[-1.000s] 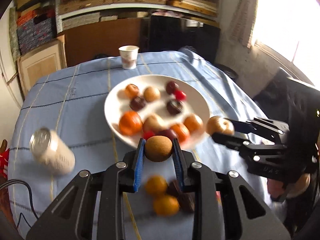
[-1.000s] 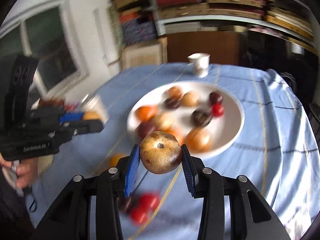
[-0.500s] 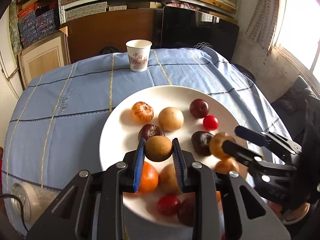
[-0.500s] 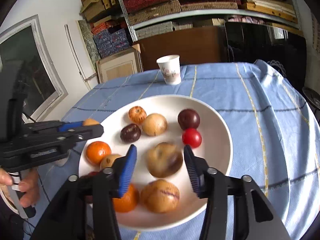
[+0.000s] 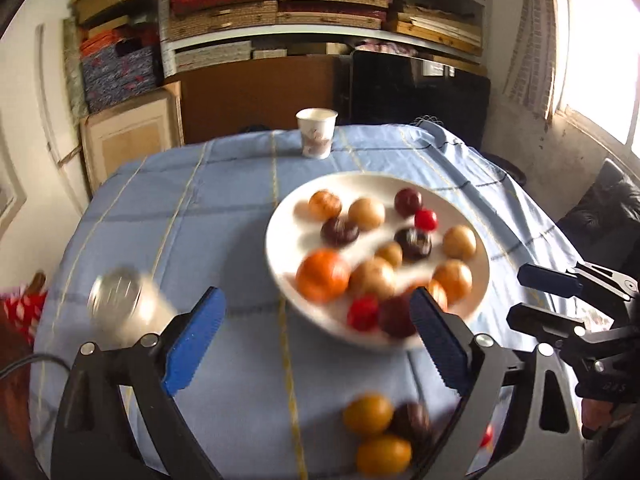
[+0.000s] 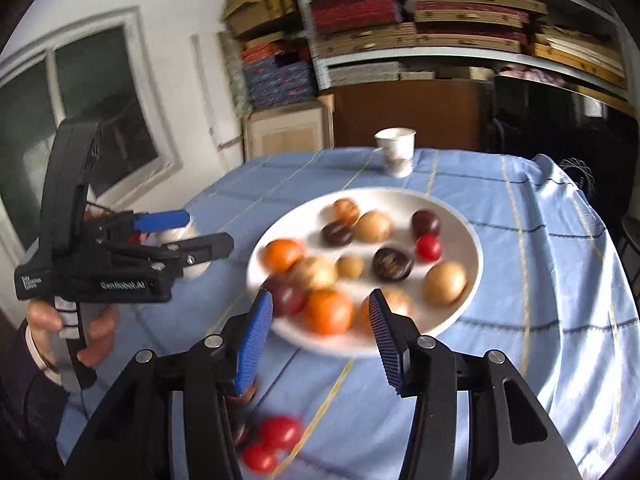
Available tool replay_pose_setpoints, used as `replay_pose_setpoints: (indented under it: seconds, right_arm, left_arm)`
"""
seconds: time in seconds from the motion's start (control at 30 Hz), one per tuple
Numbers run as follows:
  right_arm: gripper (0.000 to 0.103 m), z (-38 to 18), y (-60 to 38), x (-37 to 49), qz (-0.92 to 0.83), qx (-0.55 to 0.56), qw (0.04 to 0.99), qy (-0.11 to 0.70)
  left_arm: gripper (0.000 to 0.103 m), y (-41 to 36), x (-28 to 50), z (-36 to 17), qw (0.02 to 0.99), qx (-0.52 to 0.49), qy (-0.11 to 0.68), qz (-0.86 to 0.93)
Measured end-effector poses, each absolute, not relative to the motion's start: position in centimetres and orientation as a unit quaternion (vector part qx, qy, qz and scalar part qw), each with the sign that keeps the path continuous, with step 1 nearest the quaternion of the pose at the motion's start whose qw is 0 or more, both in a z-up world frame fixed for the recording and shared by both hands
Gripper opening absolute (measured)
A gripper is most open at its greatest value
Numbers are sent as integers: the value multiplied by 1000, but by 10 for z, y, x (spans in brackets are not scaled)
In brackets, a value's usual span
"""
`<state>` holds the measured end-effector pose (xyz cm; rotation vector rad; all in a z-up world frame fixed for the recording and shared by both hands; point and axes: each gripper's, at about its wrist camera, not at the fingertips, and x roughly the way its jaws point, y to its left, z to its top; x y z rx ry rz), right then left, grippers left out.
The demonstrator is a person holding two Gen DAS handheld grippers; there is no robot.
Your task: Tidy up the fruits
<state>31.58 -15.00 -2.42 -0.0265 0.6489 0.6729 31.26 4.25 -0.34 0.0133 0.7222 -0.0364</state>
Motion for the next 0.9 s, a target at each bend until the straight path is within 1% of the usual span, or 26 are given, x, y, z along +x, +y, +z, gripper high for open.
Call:
replay_pose_setpoints:
  seconds: [0.1, 0.2, 0.3, 0.4, 0.5, 0.6, 0.73, 0.77, 0.9]
  right_arm:
    - [51, -38, -144, 303, 339, -23, 879, 334]
    - [51, -55, -141, 297, 343, -33, 865, 365]
    - [45, -64, -138, 294, 344, -44, 857, 382]
    - [44, -70, -134, 294, 346, -46, 849, 397]
    - [37, -80, -131, 296, 348, -43, 838, 418]
    - [36, -87, -128, 298, 348, -44, 832, 431]
    - [35, -94, -127, 299, 358, -30, 820, 447]
    - [32, -94, -127, 299, 361, -24, 818, 448]
    - [31, -84, -136, 299, 356, -6, 830, 429]
  left_arm:
    - [95, 56, 289, -15, 937, -18, 350, -7]
    - [95, 68, 275, -29, 932, -44, 359, 2]
    - [95, 73, 271, -41, 921, -65, 383, -4]
    - [95, 70, 269, -46, 917, -62, 394, -15]
    - [95, 63, 265, -46, 918, -45, 393, -18]
    - [95, 56, 260, -44, 923, -18, 385, -8]
    - [95, 56, 257, -43, 921, -20, 389, -21]
    - [95, 57, 257, -44, 920, -19, 390, -21]
    - [95, 57, 255, -48, 916, -19, 399, -32]
